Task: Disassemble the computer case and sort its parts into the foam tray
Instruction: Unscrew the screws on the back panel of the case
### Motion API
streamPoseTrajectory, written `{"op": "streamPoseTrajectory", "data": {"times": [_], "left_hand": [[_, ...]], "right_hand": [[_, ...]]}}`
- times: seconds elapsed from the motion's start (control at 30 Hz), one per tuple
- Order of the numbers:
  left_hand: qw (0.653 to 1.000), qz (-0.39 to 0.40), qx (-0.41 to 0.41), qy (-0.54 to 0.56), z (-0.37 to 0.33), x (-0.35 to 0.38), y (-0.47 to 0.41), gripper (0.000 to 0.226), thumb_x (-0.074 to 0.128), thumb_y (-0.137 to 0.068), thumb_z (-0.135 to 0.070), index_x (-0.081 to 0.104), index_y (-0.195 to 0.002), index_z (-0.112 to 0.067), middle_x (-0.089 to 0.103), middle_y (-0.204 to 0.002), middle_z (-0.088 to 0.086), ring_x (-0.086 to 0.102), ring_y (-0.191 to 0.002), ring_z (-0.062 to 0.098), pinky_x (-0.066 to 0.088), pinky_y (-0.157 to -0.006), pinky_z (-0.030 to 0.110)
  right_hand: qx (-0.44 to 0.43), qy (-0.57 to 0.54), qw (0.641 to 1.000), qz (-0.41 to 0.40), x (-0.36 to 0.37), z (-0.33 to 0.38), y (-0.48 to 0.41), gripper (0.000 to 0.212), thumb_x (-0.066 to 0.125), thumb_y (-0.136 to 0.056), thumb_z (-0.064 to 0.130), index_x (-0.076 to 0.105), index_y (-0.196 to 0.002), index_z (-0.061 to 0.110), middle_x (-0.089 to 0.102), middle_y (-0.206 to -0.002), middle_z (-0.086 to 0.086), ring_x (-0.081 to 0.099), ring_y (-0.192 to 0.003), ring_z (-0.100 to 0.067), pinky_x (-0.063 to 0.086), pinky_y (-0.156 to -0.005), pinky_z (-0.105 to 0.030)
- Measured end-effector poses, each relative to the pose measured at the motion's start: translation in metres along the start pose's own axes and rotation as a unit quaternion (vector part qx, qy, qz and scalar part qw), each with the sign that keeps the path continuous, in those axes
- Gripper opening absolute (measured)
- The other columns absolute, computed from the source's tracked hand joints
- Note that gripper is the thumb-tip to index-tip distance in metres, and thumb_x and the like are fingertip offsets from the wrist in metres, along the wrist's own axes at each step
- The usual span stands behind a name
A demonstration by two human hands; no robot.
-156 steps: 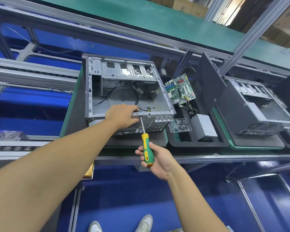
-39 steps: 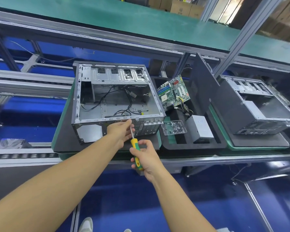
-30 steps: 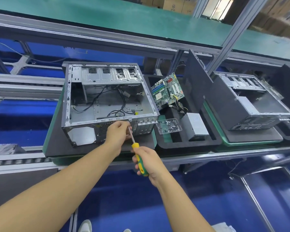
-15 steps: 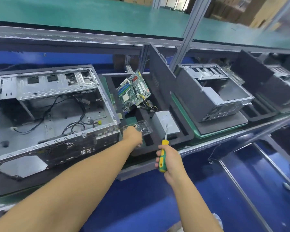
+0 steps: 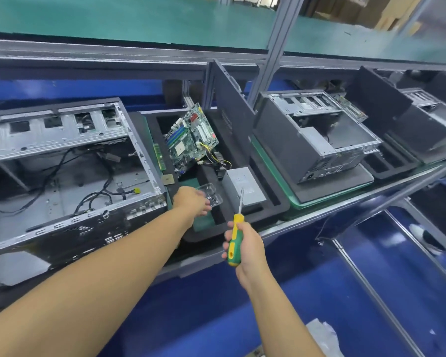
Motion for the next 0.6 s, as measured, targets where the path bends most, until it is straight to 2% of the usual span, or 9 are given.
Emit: {"op": "streamPoseTrajectory", "data": {"times": [0.07, 0.13, 0.2, 0.23, 0.3, 0.33, 0.43, 0.53, 0.6], "left_hand": [[0.996, 0.046, 0.065, -0.027, -0.018, -0.003, 0.016, 0.02, 0.049, -0.101, -0.007, 0.06, -0.084, -0.01, 0.07, -0.091, 0.017, 0.066, -0.066, 0.023, 0.054, -0.053, 0.027], [0.981, 0.084, 0.152, -0.083, -0.039, -0.018, 0.035, 0.018, 0.048, -0.098, -0.005, 0.065, -0.095, -0.011, 0.074, -0.094, 0.013, 0.068, -0.075, 0.022, 0.054, -0.062, 0.03], [0.941, 0.072, 0.261, -0.204, -0.056, -0.052, 0.052, 0.024, 0.05, -0.094, -0.008, 0.069, -0.106, -0.017, 0.076, -0.095, -0.001, 0.069, -0.084, 0.011, 0.054, -0.074, 0.024], [0.914, 0.058, 0.307, -0.26, -0.062, -0.074, 0.061, 0.027, 0.052, -0.093, -0.009, 0.07, -0.108, -0.02, 0.075, -0.095, -0.009, 0.068, -0.086, 0.004, 0.051, -0.078, 0.015], [0.868, 0.044, 0.358, -0.342, -0.065, -0.122, 0.075, 0.03, 0.055, -0.09, -0.01, 0.071, -0.112, -0.023, 0.072, -0.099, -0.014, 0.063, -0.089, -0.004, 0.042, -0.079, 0.001], [0.854, 0.039, 0.363, -0.37, -0.062, -0.15, 0.078, 0.031, 0.057, -0.089, -0.01, 0.07, -0.114, -0.022, 0.071, -0.105, -0.012, 0.063, -0.094, -0.001, 0.043, -0.085, 0.004], [0.838, 0.017, 0.289, -0.462, -0.04, -0.244, 0.078, 0.042, 0.068, -0.088, -0.02, 0.061, -0.129, -0.022, 0.063, -0.126, -0.005, 0.058, -0.112, 0.011, 0.042, -0.101, 0.025], [0.855, 0.046, 0.141, -0.498, 0.002, -0.318, 0.08, 0.062, 0.074, -0.085, -0.039, 0.049, -0.14, -0.025, 0.054, -0.139, -0.006, 0.052, -0.12, 0.011, 0.037, -0.104, 0.027], [0.834, 0.07, 0.079, -0.542, 0.029, -0.341, 0.08, 0.074, 0.076, -0.083, -0.043, 0.043, -0.146, -0.022, 0.05, -0.143, -0.006, 0.05, -0.126, 0.014, 0.037, -0.108, 0.029]], "right_hand": [[-0.015, -0.025, 0.999, 0.031, 0.018, 0.0, 0.004, 0.024, 0.041, -0.099, 0.021, 0.063, -0.103, 0.009, 0.055, -0.063, 0.0, 0.048, -0.05, -0.015, 0.041, -0.045, -0.027], [-0.027, -0.043, 0.996, 0.069, 0.037, -0.002, 0.011, 0.026, 0.038, -0.101, 0.022, 0.061, -0.104, 0.01, 0.055, -0.064, -0.001, 0.048, -0.051, -0.016, 0.041, -0.046, -0.028], [-0.04, -0.05, 0.992, 0.112, 0.056, -0.007, 0.019, 0.026, 0.036, -0.102, 0.022, 0.058, -0.105, 0.01, 0.054, -0.064, -0.001, 0.048, -0.053, -0.016, 0.041, -0.047, -0.029], [-0.046, -0.049, 0.989, 0.134, 0.066, -0.01, 0.024, 0.025, 0.035, -0.102, 0.021, 0.057, -0.105, 0.01, 0.054, -0.065, -0.001, 0.048, -0.053, -0.016, 0.041, -0.048, -0.029], [-0.056, -0.047, 0.98, 0.183, 0.087, -0.02, 0.035, 0.022, 0.035, -0.104, 0.02, 0.054, -0.104, 0.01, 0.055, -0.068, -0.002, 0.05, -0.056, -0.017, 0.044, -0.05, -0.031], [-0.06, -0.045, 0.976, 0.206, 0.097, -0.027, 0.041, 0.02, 0.035, -0.105, 0.019, 0.053, -0.105, 0.01, 0.056, -0.07, -0.003, 0.052, -0.057, -0.019, 0.046, -0.052, -0.032], [-0.075, -0.007, 0.962, 0.263, 0.124, -0.056, 0.059, 0.012, 0.039, -0.107, 0.019, 0.05, -0.108, 0.013, 0.061, -0.079, -0.005, 0.059, -0.06, -0.024, 0.052, -0.056, -0.035], [-0.064, 0.063, 0.951, 0.296, 0.142, -0.095, 0.077, 0.01, 0.049, -0.104, 0.024, 0.049, -0.113, 0.02, 0.066, -0.086, -0.004, 0.061, -0.059, -0.023, 0.051, -0.05, -0.031], [-0.031, 0.1, 0.945, 0.31, 0.151, -0.123, 0.088, 0.022, 0.055, -0.094, 0.027, 0.047, -0.114, 0.021, 0.063, -0.085, -0.005, 0.056, -0.055, -0.021, 0.047, -0.046, -0.029]]}}
Point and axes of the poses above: each hand's wrist, its own y-axis away from the middle knuckle, its own x-axis out of the palm, z = x × y, the point moved 3 cm from there along -y, towards the middle knuckle
